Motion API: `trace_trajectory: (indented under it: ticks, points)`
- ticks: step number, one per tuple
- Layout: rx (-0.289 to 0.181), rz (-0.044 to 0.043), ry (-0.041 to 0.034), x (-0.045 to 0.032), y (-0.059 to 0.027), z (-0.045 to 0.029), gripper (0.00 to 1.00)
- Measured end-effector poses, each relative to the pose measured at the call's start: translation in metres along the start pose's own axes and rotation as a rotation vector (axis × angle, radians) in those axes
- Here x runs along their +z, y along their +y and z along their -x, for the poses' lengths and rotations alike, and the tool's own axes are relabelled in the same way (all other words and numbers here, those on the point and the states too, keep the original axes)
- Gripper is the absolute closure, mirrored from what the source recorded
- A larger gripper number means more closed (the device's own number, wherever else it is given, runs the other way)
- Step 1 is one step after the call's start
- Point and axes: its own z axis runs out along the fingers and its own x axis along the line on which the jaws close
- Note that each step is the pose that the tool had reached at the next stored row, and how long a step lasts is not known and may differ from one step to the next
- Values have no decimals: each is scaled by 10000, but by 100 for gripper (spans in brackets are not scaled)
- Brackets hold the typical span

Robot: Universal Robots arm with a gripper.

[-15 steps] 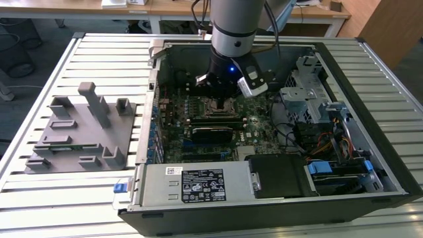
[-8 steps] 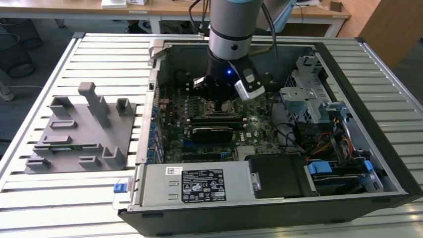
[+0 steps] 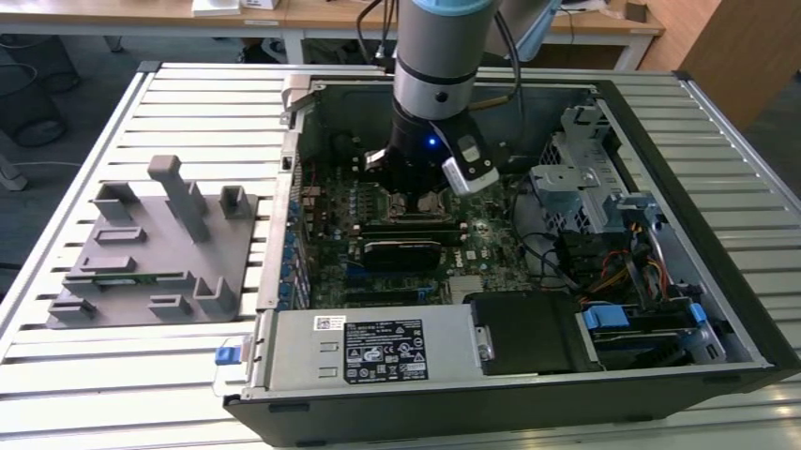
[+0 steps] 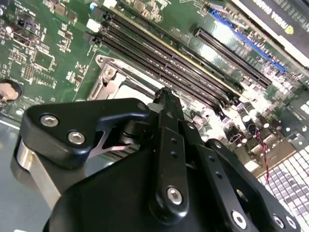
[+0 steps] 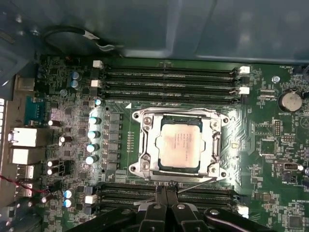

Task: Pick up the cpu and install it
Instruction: 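Install the second cpu locking lever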

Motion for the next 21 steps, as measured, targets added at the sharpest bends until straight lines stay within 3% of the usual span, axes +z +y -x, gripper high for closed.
trace_trajectory:
  ticks: [2, 5, 13, 21]
  points:
    - [-2, -3, 4, 13, -13, -7, 89]
    - [-5, 102, -1, 17, -57, -15, 89]
    - [-10, 274, -7, 76, -76, -87, 89]
    - [-22, 567, -17, 133, -107, -118, 89]
